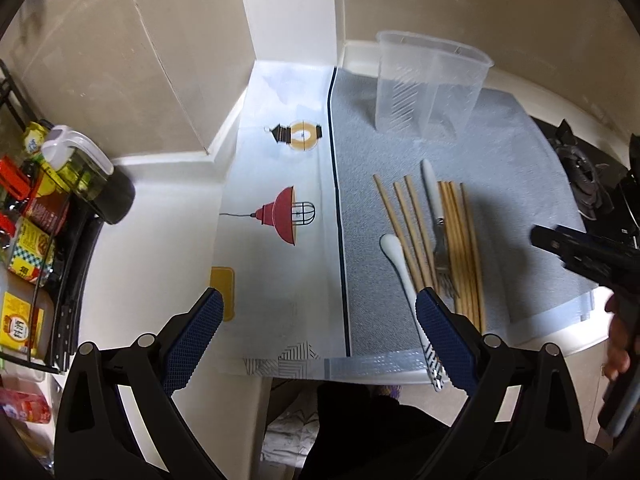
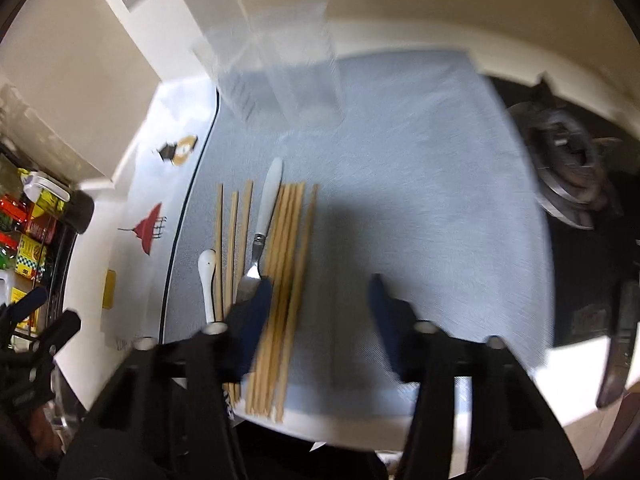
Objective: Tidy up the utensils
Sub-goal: 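Grasp one wooden chopstick with the right gripper while the left gripper approaches the white spoon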
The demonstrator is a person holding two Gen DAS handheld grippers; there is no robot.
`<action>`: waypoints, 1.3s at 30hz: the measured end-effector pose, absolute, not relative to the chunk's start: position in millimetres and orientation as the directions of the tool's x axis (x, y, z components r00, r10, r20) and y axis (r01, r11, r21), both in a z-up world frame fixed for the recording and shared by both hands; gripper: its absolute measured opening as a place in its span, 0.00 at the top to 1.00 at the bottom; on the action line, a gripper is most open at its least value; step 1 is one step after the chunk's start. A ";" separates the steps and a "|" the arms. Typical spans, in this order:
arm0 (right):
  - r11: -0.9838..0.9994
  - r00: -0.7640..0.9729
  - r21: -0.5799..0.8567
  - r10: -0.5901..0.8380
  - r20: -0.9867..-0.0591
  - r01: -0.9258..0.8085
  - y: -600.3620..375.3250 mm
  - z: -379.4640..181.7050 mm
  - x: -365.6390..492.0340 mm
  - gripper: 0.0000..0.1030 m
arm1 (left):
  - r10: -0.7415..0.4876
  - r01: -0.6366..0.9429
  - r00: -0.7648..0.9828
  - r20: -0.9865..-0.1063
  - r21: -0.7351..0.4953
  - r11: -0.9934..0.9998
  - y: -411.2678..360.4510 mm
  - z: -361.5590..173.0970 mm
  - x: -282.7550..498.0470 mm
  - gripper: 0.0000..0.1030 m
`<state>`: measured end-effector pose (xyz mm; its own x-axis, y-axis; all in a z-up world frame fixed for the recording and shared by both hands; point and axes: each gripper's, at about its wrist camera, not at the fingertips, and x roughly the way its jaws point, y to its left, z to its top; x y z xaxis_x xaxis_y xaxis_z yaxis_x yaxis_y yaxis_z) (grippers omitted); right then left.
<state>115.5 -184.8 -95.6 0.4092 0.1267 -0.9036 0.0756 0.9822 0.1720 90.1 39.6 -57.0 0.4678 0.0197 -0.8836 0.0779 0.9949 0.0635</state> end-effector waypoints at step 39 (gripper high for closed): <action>1.000 0.333 0.017 0.009 -0.943 0.022 -194.3 -167.5 154.5 0.93 | -0.214 0.193 0.068 -0.974 -0.197 0.961 -7.2 -173.1 189.3 0.62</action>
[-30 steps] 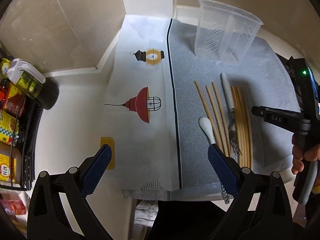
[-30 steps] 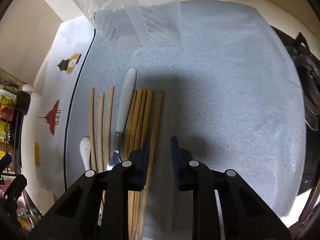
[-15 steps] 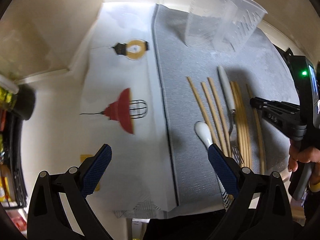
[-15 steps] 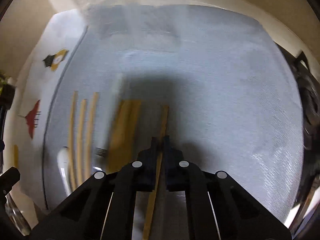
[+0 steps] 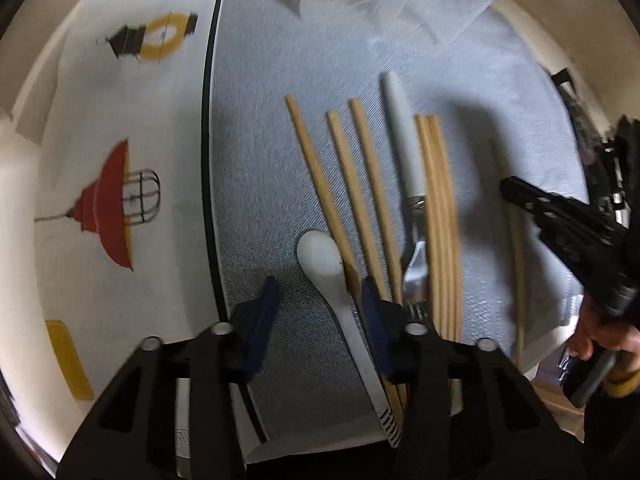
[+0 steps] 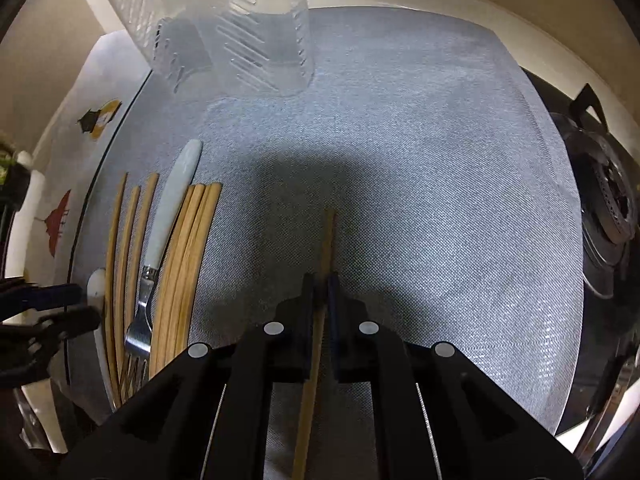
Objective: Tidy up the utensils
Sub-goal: 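Grasp one wooden chopstick with the right gripper while the left gripper approaches the white spoon, then close the left gripper on the white spoon's handle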
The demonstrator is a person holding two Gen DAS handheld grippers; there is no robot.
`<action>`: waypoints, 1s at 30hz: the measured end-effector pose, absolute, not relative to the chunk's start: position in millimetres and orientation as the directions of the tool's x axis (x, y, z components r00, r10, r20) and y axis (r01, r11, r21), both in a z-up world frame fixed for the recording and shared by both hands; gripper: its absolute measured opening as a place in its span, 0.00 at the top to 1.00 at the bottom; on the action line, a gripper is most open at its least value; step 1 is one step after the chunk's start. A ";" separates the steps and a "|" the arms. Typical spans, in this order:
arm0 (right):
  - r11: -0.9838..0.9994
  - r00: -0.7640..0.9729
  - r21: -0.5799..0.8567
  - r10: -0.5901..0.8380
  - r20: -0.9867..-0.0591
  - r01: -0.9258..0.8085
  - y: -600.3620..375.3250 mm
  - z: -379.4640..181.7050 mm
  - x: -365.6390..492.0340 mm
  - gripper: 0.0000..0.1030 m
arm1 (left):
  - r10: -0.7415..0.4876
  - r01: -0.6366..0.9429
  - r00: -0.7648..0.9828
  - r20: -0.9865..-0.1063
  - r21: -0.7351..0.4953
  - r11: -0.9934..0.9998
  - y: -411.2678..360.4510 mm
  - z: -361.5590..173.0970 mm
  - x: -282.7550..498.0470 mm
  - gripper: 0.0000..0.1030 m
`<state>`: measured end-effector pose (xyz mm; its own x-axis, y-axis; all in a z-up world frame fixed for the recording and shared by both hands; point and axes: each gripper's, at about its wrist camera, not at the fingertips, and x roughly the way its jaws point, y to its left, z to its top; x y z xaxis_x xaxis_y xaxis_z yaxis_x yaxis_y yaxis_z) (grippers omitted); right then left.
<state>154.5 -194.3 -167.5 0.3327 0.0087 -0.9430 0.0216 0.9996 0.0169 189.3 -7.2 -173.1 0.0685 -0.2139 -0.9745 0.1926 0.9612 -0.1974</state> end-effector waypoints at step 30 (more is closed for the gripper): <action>0.996 0.322 0.092 0.084 -0.943 0.011 -231.6 -158.4 165.8 0.93 | -0.280 0.302 0.234 -0.931 -0.204 0.931 -21.8 -113.6 206.3 1.00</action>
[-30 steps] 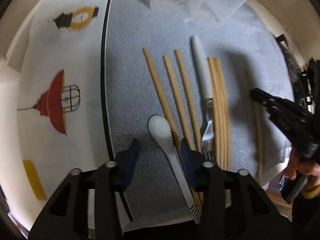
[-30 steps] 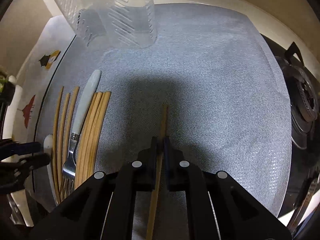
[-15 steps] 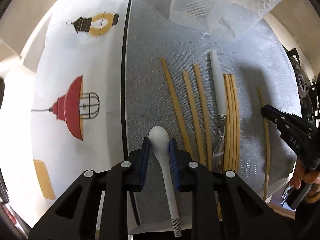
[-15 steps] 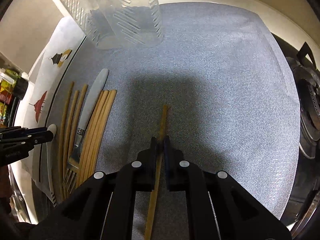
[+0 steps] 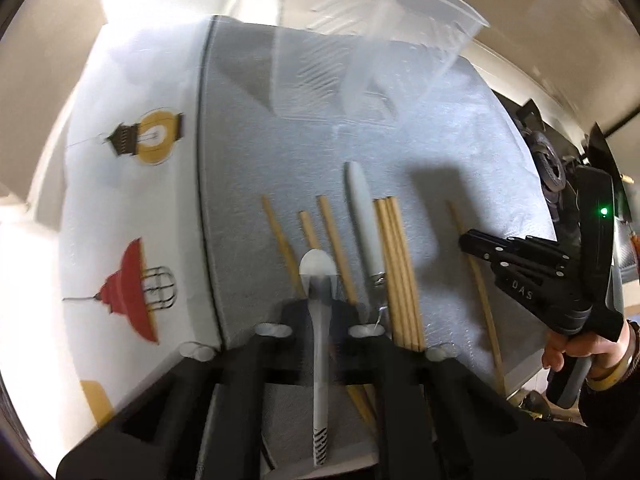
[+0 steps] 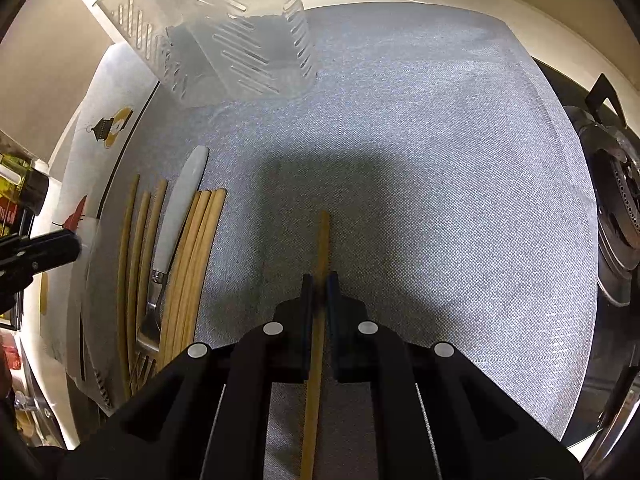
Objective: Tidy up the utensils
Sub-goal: 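Close the left gripper on the white spoon's handle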
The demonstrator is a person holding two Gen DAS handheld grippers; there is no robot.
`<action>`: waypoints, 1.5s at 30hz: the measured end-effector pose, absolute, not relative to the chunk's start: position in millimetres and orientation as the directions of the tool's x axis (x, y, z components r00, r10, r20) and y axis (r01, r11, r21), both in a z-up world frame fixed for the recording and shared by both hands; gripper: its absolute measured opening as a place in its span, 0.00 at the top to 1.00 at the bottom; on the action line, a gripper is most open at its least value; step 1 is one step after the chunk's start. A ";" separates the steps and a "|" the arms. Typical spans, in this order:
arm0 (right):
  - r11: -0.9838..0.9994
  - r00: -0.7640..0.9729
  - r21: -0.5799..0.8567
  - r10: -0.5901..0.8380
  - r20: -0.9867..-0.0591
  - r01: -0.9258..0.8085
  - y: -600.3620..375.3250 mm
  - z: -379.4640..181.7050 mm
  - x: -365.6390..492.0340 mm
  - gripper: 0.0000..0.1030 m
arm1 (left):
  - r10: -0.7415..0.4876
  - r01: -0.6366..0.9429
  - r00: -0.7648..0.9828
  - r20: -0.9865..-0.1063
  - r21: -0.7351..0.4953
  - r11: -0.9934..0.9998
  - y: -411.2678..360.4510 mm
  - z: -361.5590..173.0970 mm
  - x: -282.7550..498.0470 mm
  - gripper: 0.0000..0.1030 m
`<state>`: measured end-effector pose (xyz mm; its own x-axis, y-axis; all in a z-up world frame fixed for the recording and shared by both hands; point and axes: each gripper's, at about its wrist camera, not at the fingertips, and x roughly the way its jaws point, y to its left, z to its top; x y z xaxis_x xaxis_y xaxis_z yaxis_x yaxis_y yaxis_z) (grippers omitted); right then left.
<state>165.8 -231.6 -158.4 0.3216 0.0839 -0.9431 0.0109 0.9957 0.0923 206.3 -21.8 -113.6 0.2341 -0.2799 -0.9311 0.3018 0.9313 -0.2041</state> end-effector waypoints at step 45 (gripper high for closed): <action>0.994 0.300 0.098 0.078 -0.951 0.051 -229.4 -162.2 174.2 0.93 | -0.336 0.448 0.200 -0.920 -0.219 0.867 -36.2 -131.6 214.9 0.85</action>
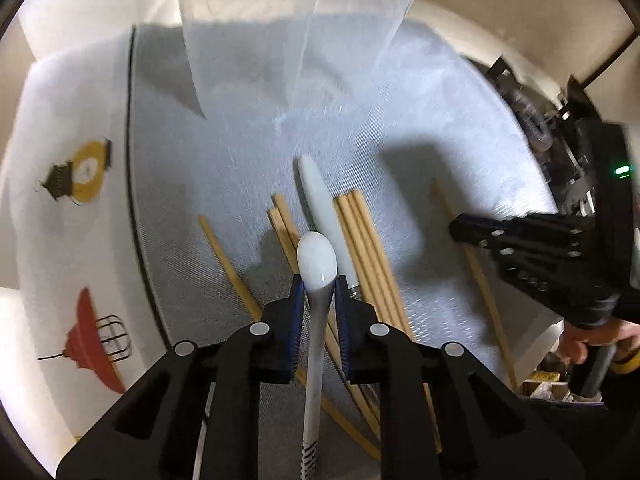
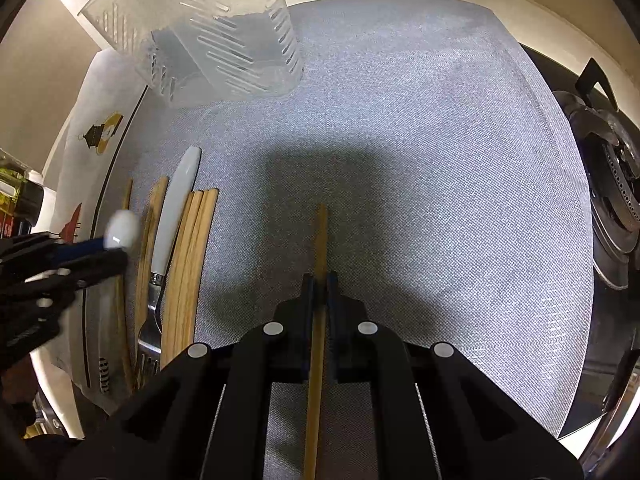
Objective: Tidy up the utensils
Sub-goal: 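Close the left gripper on the white spoon's handle, then lift the spoon with the left gripper toward the clear container while the right gripper lifts the chopstick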
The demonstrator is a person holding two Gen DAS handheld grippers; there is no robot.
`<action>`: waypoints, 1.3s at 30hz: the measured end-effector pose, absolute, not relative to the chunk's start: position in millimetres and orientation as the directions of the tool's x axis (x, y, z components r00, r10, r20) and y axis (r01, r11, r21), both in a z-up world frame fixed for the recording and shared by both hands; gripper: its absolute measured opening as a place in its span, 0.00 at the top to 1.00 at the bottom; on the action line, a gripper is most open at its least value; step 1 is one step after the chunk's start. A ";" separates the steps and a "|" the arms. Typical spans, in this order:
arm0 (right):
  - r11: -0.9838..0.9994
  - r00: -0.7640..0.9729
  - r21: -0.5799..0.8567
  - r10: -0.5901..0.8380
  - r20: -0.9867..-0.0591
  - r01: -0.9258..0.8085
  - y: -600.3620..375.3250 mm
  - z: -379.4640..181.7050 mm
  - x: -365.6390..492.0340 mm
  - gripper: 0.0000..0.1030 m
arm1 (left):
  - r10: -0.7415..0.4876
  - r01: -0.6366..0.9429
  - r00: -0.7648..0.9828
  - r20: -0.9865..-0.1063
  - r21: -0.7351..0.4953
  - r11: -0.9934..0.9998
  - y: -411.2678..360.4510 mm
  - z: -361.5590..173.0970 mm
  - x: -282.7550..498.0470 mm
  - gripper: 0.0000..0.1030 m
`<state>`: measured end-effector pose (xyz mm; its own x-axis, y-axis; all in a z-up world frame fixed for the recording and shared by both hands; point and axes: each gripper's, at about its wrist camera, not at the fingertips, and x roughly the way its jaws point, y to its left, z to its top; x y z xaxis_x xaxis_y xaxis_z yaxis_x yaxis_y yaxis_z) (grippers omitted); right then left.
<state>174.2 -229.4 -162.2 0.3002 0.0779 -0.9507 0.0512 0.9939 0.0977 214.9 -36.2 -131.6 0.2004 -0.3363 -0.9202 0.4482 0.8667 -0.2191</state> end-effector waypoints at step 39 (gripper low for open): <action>0.966 0.697 0.225 0.249 -0.672 -0.128 -223.1 14.5 149.3 0.94 | -0.407 0.414 0.586 -0.701 -0.172 0.894 2.3 7.6 191.2 0.97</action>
